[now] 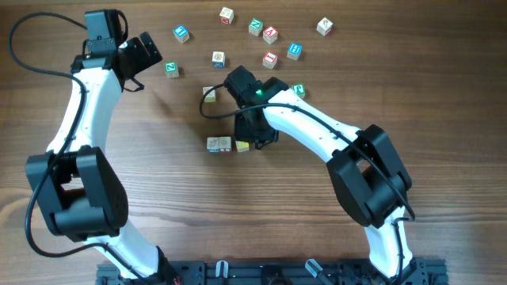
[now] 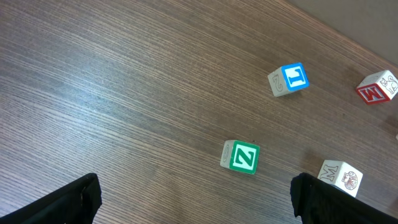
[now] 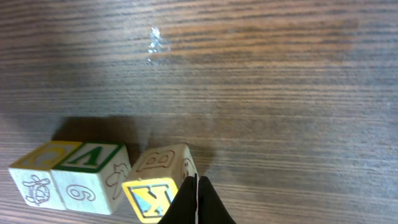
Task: Form a horizontal line
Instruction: 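Set the yellow B block down against the row and open the right gripper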
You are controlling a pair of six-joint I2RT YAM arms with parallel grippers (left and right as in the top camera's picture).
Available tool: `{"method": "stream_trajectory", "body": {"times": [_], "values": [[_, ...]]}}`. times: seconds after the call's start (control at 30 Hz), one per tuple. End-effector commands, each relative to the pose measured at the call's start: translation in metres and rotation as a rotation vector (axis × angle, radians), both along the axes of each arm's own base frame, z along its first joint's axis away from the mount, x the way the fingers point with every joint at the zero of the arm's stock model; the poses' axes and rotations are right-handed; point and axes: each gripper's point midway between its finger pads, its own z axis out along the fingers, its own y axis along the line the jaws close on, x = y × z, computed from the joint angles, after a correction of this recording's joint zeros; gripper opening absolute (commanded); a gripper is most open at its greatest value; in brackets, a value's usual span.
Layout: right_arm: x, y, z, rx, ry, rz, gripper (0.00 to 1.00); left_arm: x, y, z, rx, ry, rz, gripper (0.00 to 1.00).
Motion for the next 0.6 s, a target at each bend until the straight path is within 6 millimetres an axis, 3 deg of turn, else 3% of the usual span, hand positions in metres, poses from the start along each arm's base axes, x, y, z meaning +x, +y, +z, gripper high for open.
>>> {"method": "stream_trajectory", "body": {"times": [0.0, 0.17, 0.27, 0.47, 0.57], "values": [[-0.004, -0.011, -0.005, -0.048, 0.022, -0.026, 0.04, 0.001, -0.001, 0.002, 0.003, -0.007, -0.006, 1.0], [-0.021, -0.013, -0.014, -0.053, 0.086, -0.046, 0.04, 0.001, -0.001, 0.002, 0.003, -0.007, -0.006, 1.0], [-0.031, 0.002, -0.018, 0.041, 0.14, -0.033, 0.04, 0.001, -0.001, 0.002, 0.003, -0.007, -0.007, 1.0], [-0.032, 0.004, -0.017, 0.052, 0.147, -0.024, 0.05, 0.001, -0.001, 0.002, 0.003, -0.007, -0.007, 1.0], [-0.027, -0.014, -0.021, -0.043, 0.106, -0.03, 0.05, 0.001, -0.001, 0.002, 0.003, -0.007, -0.006, 1.0]]}}
